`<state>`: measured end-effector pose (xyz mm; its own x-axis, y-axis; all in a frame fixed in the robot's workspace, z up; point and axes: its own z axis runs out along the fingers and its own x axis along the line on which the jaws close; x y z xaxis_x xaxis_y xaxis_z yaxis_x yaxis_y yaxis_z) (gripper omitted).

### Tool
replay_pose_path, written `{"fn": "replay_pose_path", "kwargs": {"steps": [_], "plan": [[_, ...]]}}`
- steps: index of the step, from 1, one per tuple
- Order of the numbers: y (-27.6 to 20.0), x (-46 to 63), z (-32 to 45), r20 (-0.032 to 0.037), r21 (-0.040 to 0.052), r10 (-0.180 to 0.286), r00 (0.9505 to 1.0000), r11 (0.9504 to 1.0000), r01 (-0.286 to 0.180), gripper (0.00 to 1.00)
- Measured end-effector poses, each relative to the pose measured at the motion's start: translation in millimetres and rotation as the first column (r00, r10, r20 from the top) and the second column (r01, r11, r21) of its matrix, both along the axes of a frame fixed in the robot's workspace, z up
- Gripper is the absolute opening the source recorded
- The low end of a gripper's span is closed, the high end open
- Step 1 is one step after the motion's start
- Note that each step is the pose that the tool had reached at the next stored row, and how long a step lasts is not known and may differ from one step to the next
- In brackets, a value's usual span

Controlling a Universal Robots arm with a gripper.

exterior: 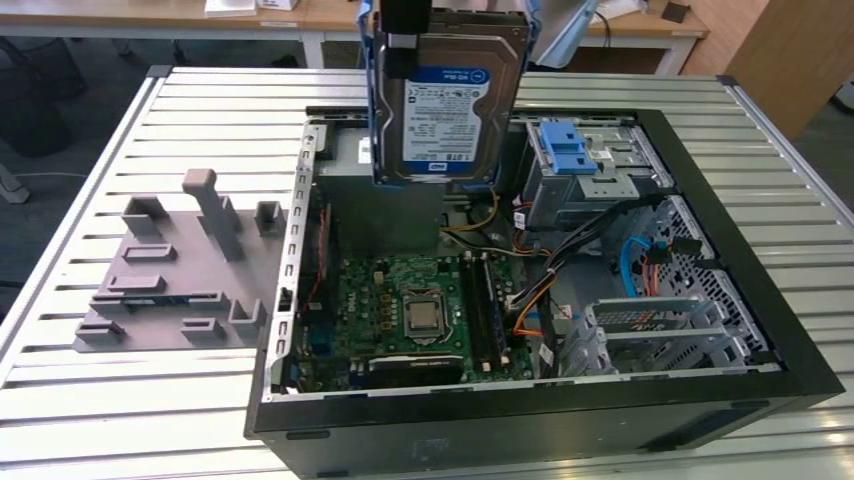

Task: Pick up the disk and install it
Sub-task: 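Insert the disk into the insertion slot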

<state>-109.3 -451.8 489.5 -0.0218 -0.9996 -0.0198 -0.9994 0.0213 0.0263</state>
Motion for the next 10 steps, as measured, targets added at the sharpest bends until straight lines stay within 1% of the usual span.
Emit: {"fn": "replay_pose_path", "kwargs": {"steps": [6,10], "plan": [[-10.4,4.1,-0.5,0.0,0.0001,0.0,1.0,1.0,0.0,0.36],[-16.4,7.2,-0.7,0.0,0.0001,0.0,1.0,1.0,0.0,0.36]]}}
